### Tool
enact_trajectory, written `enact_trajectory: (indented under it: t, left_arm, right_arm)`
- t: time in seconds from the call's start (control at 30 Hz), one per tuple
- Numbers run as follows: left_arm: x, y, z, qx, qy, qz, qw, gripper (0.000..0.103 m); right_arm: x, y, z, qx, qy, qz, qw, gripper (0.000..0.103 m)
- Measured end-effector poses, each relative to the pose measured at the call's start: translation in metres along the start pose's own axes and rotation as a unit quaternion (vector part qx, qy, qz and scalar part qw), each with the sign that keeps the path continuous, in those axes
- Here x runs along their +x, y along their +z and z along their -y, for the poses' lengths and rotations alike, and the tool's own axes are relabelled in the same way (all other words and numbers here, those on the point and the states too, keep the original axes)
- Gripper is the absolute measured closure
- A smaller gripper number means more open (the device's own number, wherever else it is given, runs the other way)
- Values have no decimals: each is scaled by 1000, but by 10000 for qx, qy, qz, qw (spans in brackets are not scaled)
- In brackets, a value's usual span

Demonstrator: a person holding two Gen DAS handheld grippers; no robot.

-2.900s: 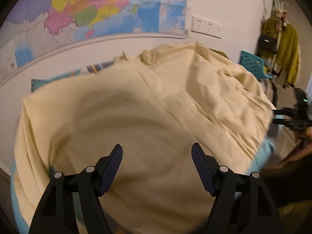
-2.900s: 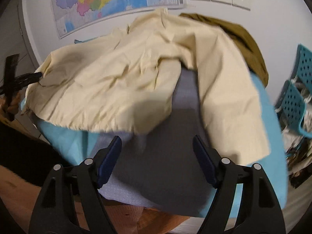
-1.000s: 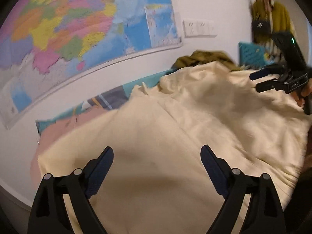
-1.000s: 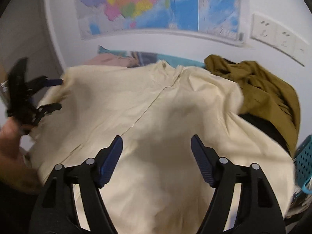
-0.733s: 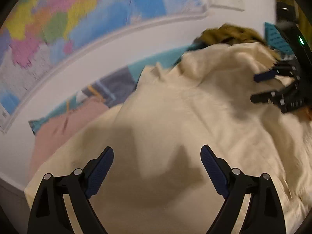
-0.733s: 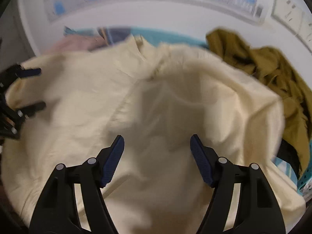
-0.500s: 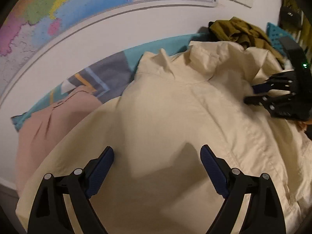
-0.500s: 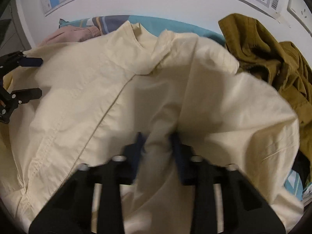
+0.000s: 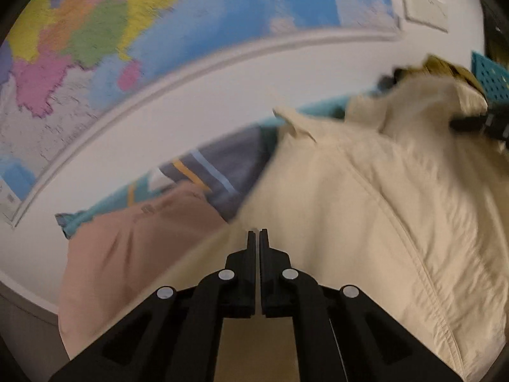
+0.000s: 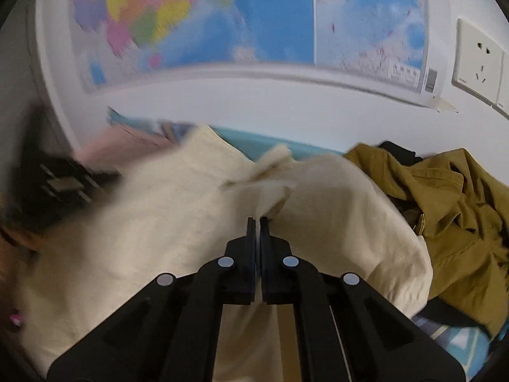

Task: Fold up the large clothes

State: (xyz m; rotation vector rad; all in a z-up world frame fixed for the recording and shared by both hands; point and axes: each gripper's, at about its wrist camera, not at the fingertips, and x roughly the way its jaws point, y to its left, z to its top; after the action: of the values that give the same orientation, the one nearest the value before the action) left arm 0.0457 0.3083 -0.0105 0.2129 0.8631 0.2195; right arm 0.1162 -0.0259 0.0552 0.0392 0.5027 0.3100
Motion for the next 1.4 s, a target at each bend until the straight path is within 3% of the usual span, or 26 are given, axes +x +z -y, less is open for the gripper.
enact_trajectory:
  t: [0.1, 0.17, 0.23, 0.3, 0.33, 0.37, 0.4, 0.47, 0.57, 0.63, 0.7, 0.73, 0.83, 0.9, 0.97, 1.0, 1.03, 1.1, 1.23, 1.3, 1.4]
  left_arm:
    - [0, 5, -2, -74, 158, 100, 9998, 98]
    - [-2, 4, -1, -147, 29, 130, 9998, 95]
    - [-3, 0, 4, -121, -300, 176, 9993, 71]
    - [-3, -5, 15, 112, -326, 196, 9992, 68]
    - [-3, -10, 23, 243, -433, 101, 9987, 64]
    - [-4, -14, 28, 278, -582, 25, 9979, 63]
    - [-7, -18, 32, 305, -801, -26, 9963, 63]
    - [-16, -26, 44, 464, -1121, -10, 9926, 58]
    - [-37, -32, 65, 776, -1571, 153, 9844, 45]
    - [-47, -33, 79, 929, -1806, 220, 9789, 44]
    - [-59, -36, 101, 1255, -1984, 324, 9715, 43]
    - [-63, -37, 111, 1386, -2081, 369, 9675, 38]
    - [-68, -43, 135, 1694, -2267, 443, 9581, 35]
    - [-67, -45, 146, 1811, -2416, 406, 9525, 35]
    - [-64, -48, 158, 1901, -2491, 302, 9492, 35]
    - [-62, -49, 162, 1899, -2533, 223, 9483, 35]
    - [-59, -50, 168, 1889, -2585, 128, 9473, 35]
    - [-59, -54, 175, 1971, -2577, 56, 9459, 35]
    - [-59, -56, 178, 2053, -2627, -6, 9428, 35]
    - [-58, -53, 179, 2039, -2578, -15, 9444, 35]
    - [-61, -40, 178, 1951, -2495, 149, 9484, 35]
  right_arm:
    - [22, -4, 7, 114, -73, -73, 9999, 101]
    - [38, -7, 8, 136, -264, -113, 9995, 99]
    - [54, -14, 7, 34, -445, -380, 9983, 96]
    - [48, -15, 7, 62, -393, -500, 9980, 90]
    - [39, -13, 8, 127, -247, -482, 9984, 77]
    - [15, -14, 11, 193, 97, -327, 9992, 57]
    - [-8, -17, 15, 204, 188, -158, 9995, 49]
    - [-59, -25, 24, 123, 187, 180, 9996, 42]
    - [-127, -50, 57, 241, -284, 430, 9984, 28]
    - [-152, -73, 85, 425, -558, 323, 9970, 20]
    - [-171, -110, 116, 694, -971, -70, 9928, 16]
    - [-177, -126, 128, 789, -920, -260, 9923, 13]
    - [-174, -177, 148, 1123, -703, -959, 9865, 12]
    - [-175, -198, 159, 1342, -568, -1084, 9834, 17]
    - [-177, -207, 166, 1493, -414, -1062, 9822, 79]
    - [-186, -210, 171, 1541, -334, -986, 9825, 89]
    - [-198, -206, 176, 1558, -510, -789, 9833, 96]
    - [-225, -188, 178, 1548, -705, -361, 9848, 98]
    - [-288, -164, 200, 1754, -1149, 686, 9754, 98]
    - [-280, -161, 206, 1649, -1235, 403, 9777, 96]
    - [-245, -174, 209, 1643, -1516, -315, 9742, 69]
